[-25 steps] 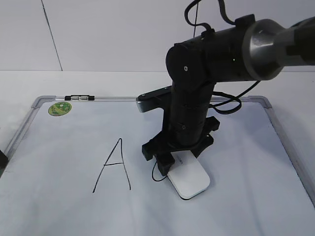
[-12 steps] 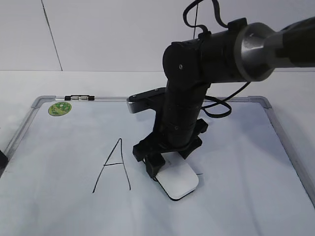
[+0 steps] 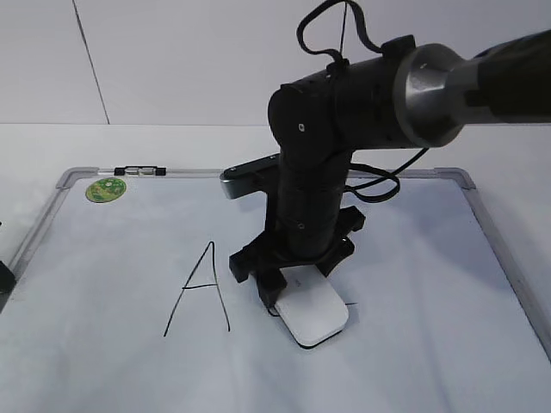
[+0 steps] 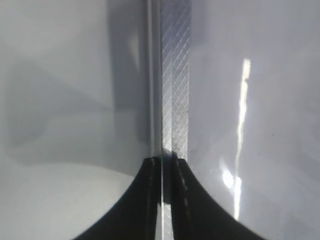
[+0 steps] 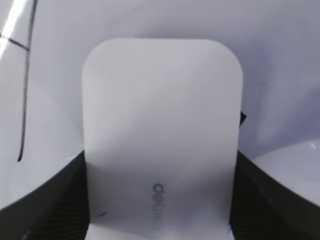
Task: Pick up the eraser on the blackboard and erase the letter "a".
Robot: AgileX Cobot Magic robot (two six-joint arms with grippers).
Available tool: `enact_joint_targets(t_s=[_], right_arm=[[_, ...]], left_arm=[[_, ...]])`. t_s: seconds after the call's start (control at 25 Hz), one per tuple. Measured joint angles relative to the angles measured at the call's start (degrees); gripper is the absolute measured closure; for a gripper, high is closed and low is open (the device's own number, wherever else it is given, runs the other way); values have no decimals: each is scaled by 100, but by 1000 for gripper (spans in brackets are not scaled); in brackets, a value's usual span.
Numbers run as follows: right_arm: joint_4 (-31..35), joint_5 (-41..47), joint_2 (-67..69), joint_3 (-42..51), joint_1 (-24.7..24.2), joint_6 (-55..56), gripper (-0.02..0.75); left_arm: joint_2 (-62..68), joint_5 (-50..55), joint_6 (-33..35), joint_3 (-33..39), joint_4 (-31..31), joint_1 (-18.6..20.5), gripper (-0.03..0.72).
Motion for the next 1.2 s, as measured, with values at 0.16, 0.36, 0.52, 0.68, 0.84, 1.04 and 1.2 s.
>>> enact_joint_targets(t_s=[0.16,0.36,0.52,0.68,0.84,1.04,1.2], right_arm=[[-212,0,0,-19,-89,227,185],[-660,11,-89,-1,-395,263,186],[-863,46,-219,44,-504,271,186],[-317,-54,-313,172,-488,-120,186],[14,-254,-347,523,-321,-382,186],[113,-397,-398,647,-13,-595,186],[261,-410,-398,656,398,-716,186]], left_arm=[[8,0,0,0,-20,0,666],[8,0,0,0,-20,0,666],[8,0,0,0,-20,0,666],[8,0,0,0,-20,0,666],[8,0,0,0,-20,0,666],[8,-8,0,0,-20,0,666],[8,-8,0,0,-20,0,666]])
